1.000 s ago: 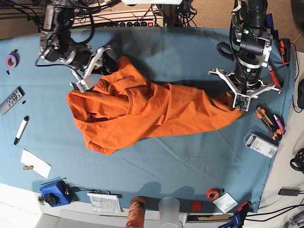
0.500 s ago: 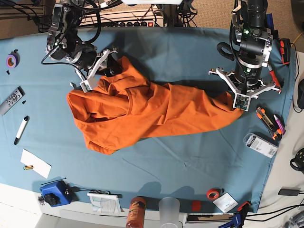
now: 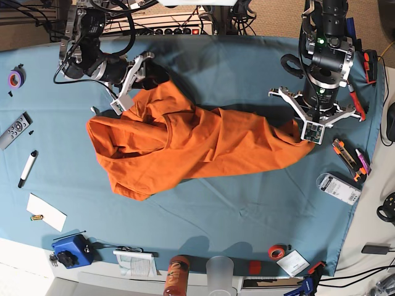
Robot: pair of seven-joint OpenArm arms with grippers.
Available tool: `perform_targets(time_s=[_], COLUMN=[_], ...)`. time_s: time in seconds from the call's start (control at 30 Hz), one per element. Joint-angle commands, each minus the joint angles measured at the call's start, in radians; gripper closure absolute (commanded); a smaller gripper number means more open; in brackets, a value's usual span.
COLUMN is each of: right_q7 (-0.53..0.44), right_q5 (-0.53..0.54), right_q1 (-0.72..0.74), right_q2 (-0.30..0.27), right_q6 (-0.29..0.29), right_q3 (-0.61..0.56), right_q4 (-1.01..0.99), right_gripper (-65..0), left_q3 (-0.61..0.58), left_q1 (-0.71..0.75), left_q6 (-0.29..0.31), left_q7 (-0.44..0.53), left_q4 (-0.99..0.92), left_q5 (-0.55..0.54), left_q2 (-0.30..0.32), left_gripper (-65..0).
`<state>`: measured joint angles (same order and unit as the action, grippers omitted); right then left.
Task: Layout the t-shirt on the table in an organized manner, then fold the t-shirt properly
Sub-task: 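Grasp the shirt edges with both grippers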
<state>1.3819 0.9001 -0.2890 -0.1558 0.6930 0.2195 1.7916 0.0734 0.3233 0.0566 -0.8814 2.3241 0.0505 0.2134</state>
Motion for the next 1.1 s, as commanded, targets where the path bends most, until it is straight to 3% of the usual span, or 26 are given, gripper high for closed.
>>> perform_targets(time_s=[0.0, 0.27, 0.43, 0.6, 0.7, 0.9, 1.07], right_q7=[0.002, -0.035, -0.061, -0.083, -0.085, -0.145, -0.157], right_q5=[-0.011, -0.241, -0.362, -0.367, -0.379, -0.588, -0.644], right_q1=[0.003, 0.003, -0.013, -0.027, -0.027, -0.027, -0.027], right_q2=[-0.019, -0.024, -0.021, -0.021, -0.021, -0.021, -0.021], right_q6=[-0.004, -0.045, -0.135, -0.144, -0.145, -0.272, -0.320], right_q3=[0.003, 0.002, 0.002, -0.007, -0.058, -0.222, -0.331], right_q4=[0.040, 0.264, 0.256, 0.256, 0.256, 0.255, 0.254], right_gripper=[-26.0, -26.0, -26.0, -26.0, -26.0, -26.0, -26.0], left_q3=[0.003, 0.002, 0.002, 0.002, 0.002, 0.002, 0.002], left_q1=[-0.005, -0.005, -0.004, -0.005, -0.005, -0.005, -0.005], left_q6=[-0.006, -0.006, -0.006, -0.006, -0.006, -0.006, -0.006], left_q7=[0.026, 0.026, 0.026, 0.026, 0.026, 0.026, 0.026], left_q4=[0.018, 0.018, 0.018, 0.018, 0.018, 0.018, 0.018], left_q5=[-0.004, -0.004, -0.004, -0.004, -0.011, -0.029, -0.029], left_q2=[0.003, 0.003, 0.002, 0.002, 0.002, 0.003, 0.003], left_gripper=[0.0, 0.0, 0.0, 0.0, 0.0, 0.0, 0.0])
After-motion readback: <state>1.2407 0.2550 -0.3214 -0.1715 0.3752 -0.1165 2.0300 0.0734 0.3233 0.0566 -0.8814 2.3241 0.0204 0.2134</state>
